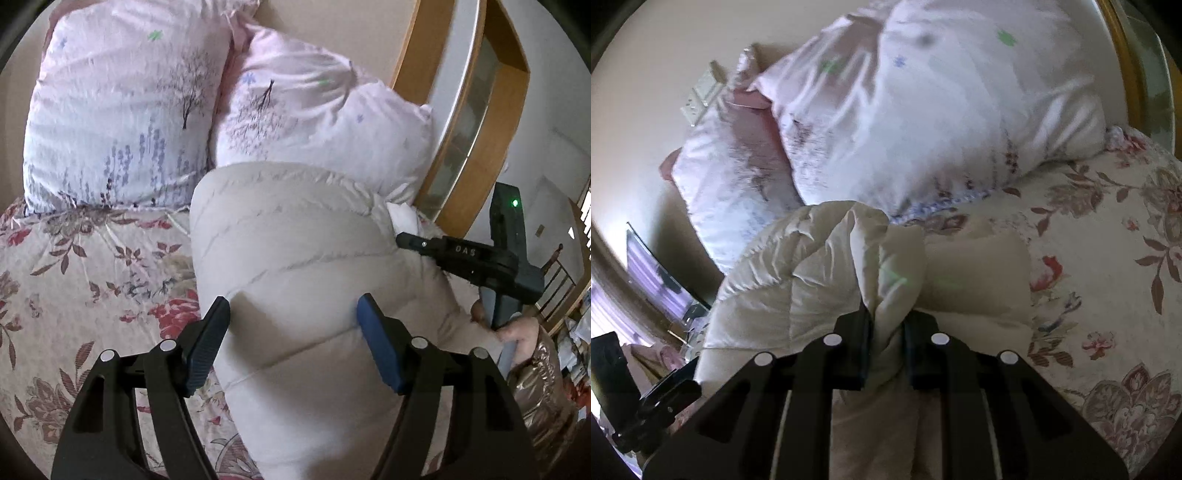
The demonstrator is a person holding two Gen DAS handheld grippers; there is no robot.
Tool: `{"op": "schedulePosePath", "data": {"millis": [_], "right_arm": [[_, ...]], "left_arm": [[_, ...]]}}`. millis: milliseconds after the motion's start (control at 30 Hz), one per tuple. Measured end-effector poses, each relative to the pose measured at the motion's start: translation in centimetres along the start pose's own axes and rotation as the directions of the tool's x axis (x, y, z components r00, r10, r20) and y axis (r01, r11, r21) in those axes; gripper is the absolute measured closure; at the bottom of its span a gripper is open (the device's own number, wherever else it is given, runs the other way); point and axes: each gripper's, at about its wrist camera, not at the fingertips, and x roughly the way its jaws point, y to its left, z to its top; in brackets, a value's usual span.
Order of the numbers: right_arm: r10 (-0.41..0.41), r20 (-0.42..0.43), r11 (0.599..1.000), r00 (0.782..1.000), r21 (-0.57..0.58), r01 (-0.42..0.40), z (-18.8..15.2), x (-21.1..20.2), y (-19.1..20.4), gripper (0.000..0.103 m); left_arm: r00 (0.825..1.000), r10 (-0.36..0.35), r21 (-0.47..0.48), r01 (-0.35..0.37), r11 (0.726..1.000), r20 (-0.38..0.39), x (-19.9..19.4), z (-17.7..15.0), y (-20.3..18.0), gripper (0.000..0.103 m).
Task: Fold large clothes
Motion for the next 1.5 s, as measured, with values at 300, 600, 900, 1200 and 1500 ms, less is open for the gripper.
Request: {"op": "schedulePosePath", "data": {"millis": [300, 600, 900, 1200, 1500], "right_arm": [[-0.044, -0.064, 0.997, 0.997, 0.060, 0.048, 0.1, 2.6, -2.4, 0.087], [-0.051, -0.065, 0.993, 0.997, 0.098, 0.058, -0.3, 2.8, -3.8, 0.087], [-0.090, -0.062, 0.994, 0.994, 0.062, 0.094, -0.3, 3.1, -3.9, 0.087], [-0.046, -0.100, 0.988, 0.994, 0.140, 0.060, -0.3, 4.2, -5.8, 0.088], [0.115, -0.047, 0.956, 0.992, 0.277, -0.098, -0.1, -1.1, -7.7, 0.039]], "left_arm": [[0.999, -0.016, -0.012, 0.015, 1.000, -0.032, 1.9, 0.1, 0.4, 0.031], [0.999, 0.032, -0.035, -0.032, 0.999, 0.011, 2.5, 3.4, 2.4, 0.036], [0.999, 0.011, -0.053, -0.014, 0.998, -0.050, 5.6, 3.1, 3.6, 0.036], [0.993, -0.021, -0.080, 0.012, 0.997, -0.116, 7.9, 2.6, 4.2, 0.036], [0.990, -0.049, -0.104, 0.035, 0.994, -0.130, 8.1, 2.6, 4.5, 0.036]]}}
